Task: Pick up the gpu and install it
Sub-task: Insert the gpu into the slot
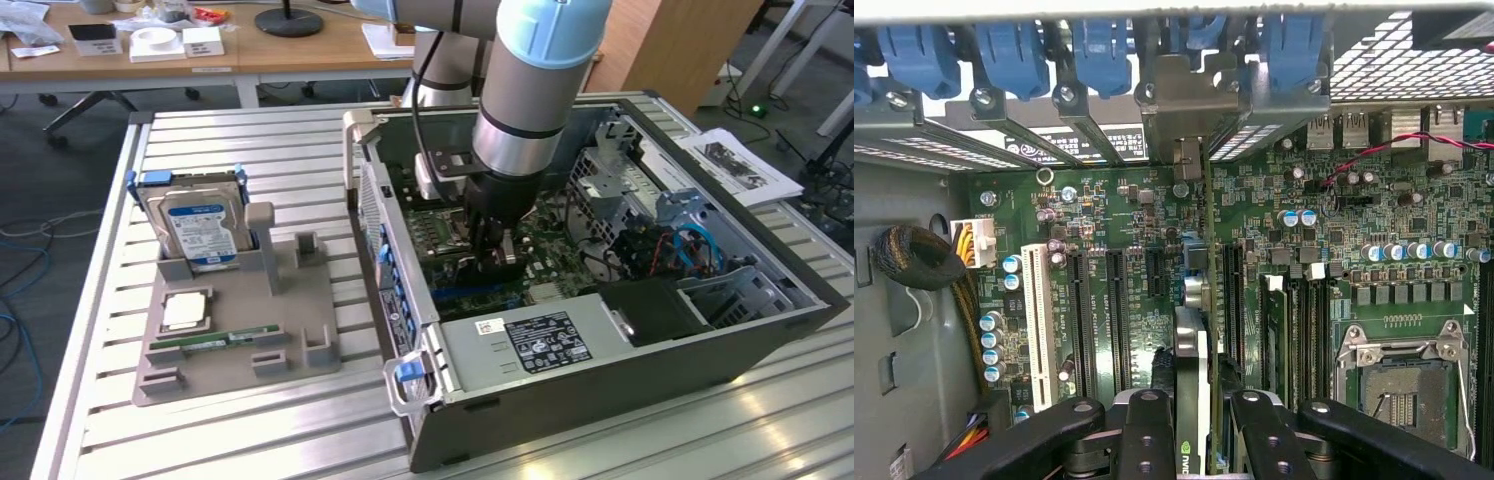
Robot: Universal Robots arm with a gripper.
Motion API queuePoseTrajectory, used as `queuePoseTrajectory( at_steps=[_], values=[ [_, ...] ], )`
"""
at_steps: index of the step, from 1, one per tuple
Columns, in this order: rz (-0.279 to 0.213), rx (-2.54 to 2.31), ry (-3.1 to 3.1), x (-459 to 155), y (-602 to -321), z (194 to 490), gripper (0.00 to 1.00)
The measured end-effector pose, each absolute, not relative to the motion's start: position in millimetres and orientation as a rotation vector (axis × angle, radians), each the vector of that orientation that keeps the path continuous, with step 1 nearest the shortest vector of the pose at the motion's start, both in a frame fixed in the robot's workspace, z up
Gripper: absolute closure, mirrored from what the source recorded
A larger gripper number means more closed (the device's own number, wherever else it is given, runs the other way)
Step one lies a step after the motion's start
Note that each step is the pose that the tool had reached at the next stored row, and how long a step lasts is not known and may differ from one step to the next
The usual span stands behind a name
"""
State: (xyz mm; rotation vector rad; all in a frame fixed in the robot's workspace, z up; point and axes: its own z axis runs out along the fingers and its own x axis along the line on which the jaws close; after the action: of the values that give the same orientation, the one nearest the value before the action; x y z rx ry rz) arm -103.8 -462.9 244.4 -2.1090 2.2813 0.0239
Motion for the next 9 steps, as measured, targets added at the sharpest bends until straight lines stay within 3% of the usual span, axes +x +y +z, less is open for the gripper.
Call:
queuePoseTrajectory(
  at_steps=[9],
  values=[
    [0.024,-2.109,2.281,-103.8,-462.9,244.4,0.73]
  ],
)
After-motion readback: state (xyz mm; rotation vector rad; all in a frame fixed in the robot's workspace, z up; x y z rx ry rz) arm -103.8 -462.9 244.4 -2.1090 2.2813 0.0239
